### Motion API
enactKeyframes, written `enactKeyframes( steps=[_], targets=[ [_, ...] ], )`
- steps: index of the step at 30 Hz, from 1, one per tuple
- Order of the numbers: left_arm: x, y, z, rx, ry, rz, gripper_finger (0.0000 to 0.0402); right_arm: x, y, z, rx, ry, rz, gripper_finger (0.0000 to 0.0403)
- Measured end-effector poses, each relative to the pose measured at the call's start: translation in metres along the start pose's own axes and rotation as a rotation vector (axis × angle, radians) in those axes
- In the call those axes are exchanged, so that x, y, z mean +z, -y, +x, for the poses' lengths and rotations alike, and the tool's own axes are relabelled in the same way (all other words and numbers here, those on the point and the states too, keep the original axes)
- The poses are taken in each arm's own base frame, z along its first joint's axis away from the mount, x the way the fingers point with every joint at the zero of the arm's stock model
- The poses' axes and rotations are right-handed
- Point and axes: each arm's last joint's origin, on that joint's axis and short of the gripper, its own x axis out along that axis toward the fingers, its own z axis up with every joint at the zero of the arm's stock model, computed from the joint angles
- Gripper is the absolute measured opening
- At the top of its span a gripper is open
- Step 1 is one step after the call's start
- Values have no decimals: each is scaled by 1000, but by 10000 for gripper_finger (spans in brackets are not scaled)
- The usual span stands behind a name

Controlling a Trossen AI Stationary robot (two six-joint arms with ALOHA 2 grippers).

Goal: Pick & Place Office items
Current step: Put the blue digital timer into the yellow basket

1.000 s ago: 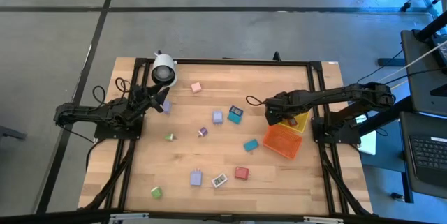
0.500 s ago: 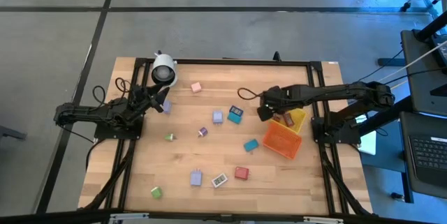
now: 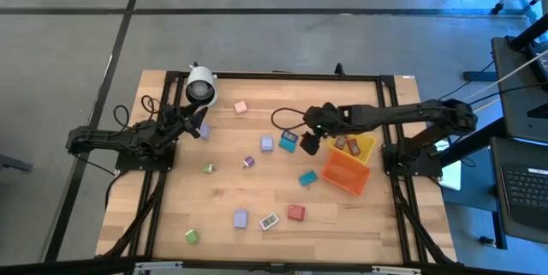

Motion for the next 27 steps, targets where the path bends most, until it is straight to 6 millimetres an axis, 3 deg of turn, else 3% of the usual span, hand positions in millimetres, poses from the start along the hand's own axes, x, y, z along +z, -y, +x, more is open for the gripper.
enactKeyframes(
  steps=[14, 18, 27],
  targets=[
    [0, 0, 0, 0, 0, 0, 251, -6, 6, 87, -101, -78, 80, 263],
    [0, 0, 0, 0, 0, 0, 251, -10, 8, 100, -114, -109, 53, 263],
    [0, 0, 0, 0, 0, 0, 251, -5, 23, 104, -198, -83, 65, 263]
  ],
)
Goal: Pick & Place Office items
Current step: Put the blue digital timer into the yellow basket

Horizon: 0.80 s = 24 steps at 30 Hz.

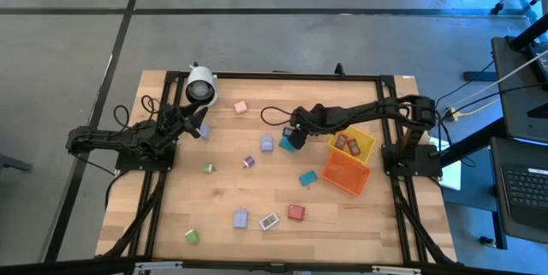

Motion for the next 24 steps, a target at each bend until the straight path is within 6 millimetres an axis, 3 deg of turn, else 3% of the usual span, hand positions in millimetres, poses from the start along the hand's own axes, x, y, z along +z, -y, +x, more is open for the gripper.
enactKeyframes(
  steps=[5, 13, 17, 24],
  targets=[
    [0, 0, 0, 0, 0, 0, 251, 5, 10, 3, -36, 2, 30, 263],
    [0, 0, 0, 0, 0, 0, 251, 37, 2, -14, 149, 14, 55, 263],
    [0, 0, 0, 0, 0, 0, 251, 42, -2, -19, 227, 28, -138, 263],
    [0, 0, 0, 0, 0, 0, 251, 31, 1, -12, 267, 32, -591, 263]
  ],
)
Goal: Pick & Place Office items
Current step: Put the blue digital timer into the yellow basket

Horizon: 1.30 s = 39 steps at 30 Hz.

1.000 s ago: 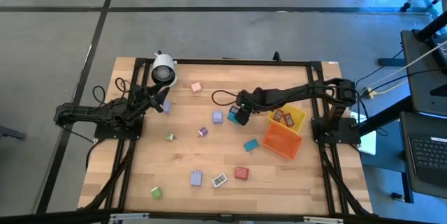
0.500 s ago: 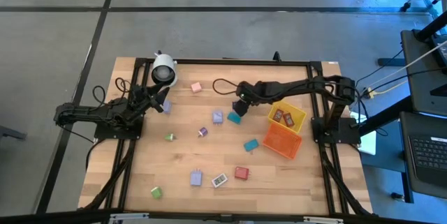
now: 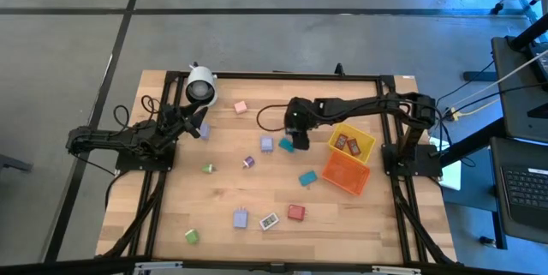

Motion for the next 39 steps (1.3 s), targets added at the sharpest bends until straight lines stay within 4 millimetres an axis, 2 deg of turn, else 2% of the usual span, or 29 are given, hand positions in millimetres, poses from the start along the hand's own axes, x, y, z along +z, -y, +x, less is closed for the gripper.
enactKeyframes(
  steps=[4, 9, 14, 22, 28, 33, 39],
  targets=[
    [0, 0, 0, 0, 0, 0, 251, 0, 7, 1, -14, 16, -58, 263],
    [0, 0, 0, 0, 0, 0, 251, -4, 18, 17, 58, 36, 71, 263],
    [0, 0, 0, 0, 0, 0, 251, -8, 20, 28, 115, 18, 153, 263],
    [0, 0, 0, 0, 0, 0, 251, -9, 23, 29, 72, 8, 100, 263],
    [0, 0, 0, 0, 0, 0, 251, -14, 22, 38, 68, -30, 148, 261],
    [0, 0, 0, 0, 0, 0, 251, -15, 22, 42, 71, -46, 198, 232],
    [0, 0, 0, 0, 0, 0, 251, -15, 22, 42, 62, -51, 267, 163]
  ],
)
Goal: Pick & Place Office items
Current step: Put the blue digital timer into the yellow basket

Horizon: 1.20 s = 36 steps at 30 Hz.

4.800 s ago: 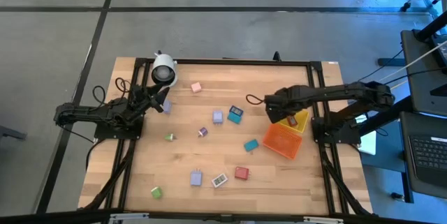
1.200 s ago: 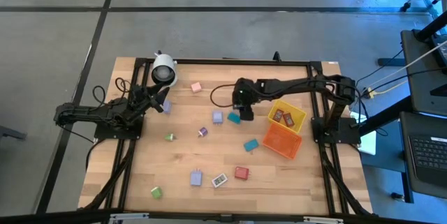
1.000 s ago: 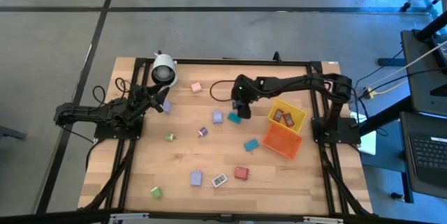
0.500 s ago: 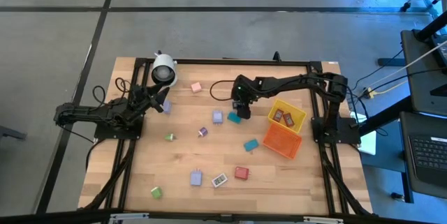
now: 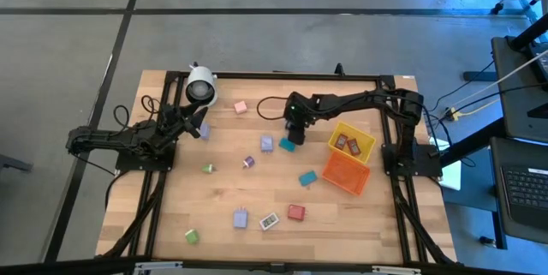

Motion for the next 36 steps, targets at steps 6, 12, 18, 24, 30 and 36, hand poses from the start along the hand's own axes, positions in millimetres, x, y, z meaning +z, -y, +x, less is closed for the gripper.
enactKeyframes(
  steps=[6, 12, 18, 24, 30, 36],
  targets=[
    [0, 0, 0, 0, 0, 0, 251, 1, 0, -2, -24, 8, 129, 141],
    [0, 0, 0, 0, 0, 0, 251, 5, -3, -24, -61, 57, 246, 157],
    [0, 0, 0, 0, 0, 0, 251, 14, -7, -66, -146, 174, 289, 153],
    [0, 0, 0, 0, 0, 0, 251, 20, -13, -119, -185, 344, 314, 154],
    [0, 0, 0, 0, 0, 0, 251, 17, -23, -171, -187, 497, 311, 154],
    [0, 0, 0, 0, 0, 0, 251, 6, -40, -217, -118, 620, 312, 154]
  ],
)
